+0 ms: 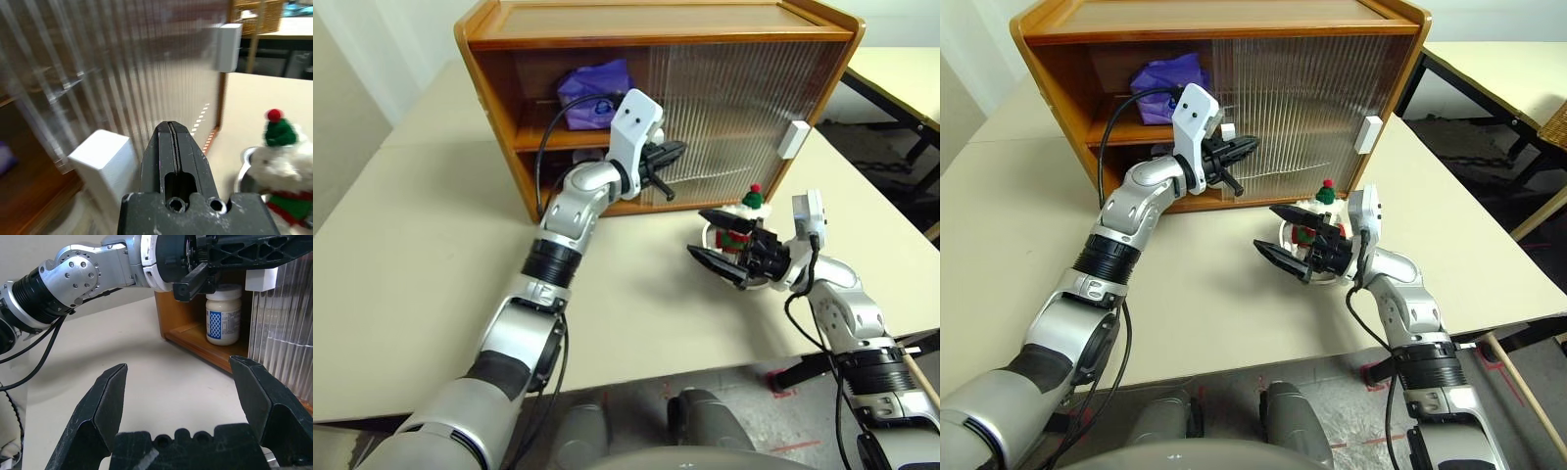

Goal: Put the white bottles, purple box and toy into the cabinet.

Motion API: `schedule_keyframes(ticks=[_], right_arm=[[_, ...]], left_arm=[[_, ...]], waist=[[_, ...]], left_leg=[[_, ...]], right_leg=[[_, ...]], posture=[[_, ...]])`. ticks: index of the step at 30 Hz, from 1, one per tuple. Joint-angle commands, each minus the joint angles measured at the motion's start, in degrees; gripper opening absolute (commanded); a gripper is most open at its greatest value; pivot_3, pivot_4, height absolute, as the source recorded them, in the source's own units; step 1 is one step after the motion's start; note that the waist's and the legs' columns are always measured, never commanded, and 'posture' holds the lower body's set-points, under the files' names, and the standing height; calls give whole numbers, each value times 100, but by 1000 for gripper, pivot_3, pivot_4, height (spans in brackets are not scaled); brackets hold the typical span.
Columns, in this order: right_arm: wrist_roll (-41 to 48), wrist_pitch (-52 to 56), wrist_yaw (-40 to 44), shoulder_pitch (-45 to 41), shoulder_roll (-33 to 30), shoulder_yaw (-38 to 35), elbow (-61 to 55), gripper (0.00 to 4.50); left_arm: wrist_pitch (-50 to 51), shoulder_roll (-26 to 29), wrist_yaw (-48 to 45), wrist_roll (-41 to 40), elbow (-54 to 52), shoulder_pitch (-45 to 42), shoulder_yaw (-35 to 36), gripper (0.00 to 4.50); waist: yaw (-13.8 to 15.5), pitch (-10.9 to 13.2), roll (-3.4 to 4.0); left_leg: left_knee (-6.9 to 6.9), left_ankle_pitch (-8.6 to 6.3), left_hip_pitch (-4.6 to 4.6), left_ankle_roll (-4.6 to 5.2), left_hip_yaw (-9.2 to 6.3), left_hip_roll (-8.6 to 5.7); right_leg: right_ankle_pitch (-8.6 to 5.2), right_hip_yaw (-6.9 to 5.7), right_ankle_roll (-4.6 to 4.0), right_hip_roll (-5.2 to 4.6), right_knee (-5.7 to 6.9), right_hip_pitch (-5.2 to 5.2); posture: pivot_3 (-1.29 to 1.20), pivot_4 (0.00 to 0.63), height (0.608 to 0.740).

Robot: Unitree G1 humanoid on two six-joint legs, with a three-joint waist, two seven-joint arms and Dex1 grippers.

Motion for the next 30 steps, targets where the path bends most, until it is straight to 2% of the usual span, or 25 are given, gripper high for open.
schedule_keyframes(ticks=[1, 17, 30], right_arm=[[-16, -80, -1, 44, -9, -59, -76, 4500], [-51, -198, 101, -60, 37, -27, 159, 4500], [-42, -176, 140, -149, 26, -20, 216, 4500]], left_arm=[[199, -33, 245, 42, -166, 75, 119, 37], [994, 480, 492, -54, -1111, 410, 488, 37], [1193, 916, 615, -77, -1344, 706, 767, 37]], waist=[[-3, 0, 0], [-16, 1, 3], [-132, 1, 4]], left_leg=[[0, 0, 0, 0, 0, 0], [0, 0, 10, 0, 7, 4], [0, 7, 19, 2, 17, -1]], right_leg=[[0, 0, 0, 0, 0, 0], [2, 9, 0, 5, 8, 0], [13, 30, -1, 10, 34, 8]], posture=[[55, 0, 740], [85, 0, 740], [97, 0, 740]])
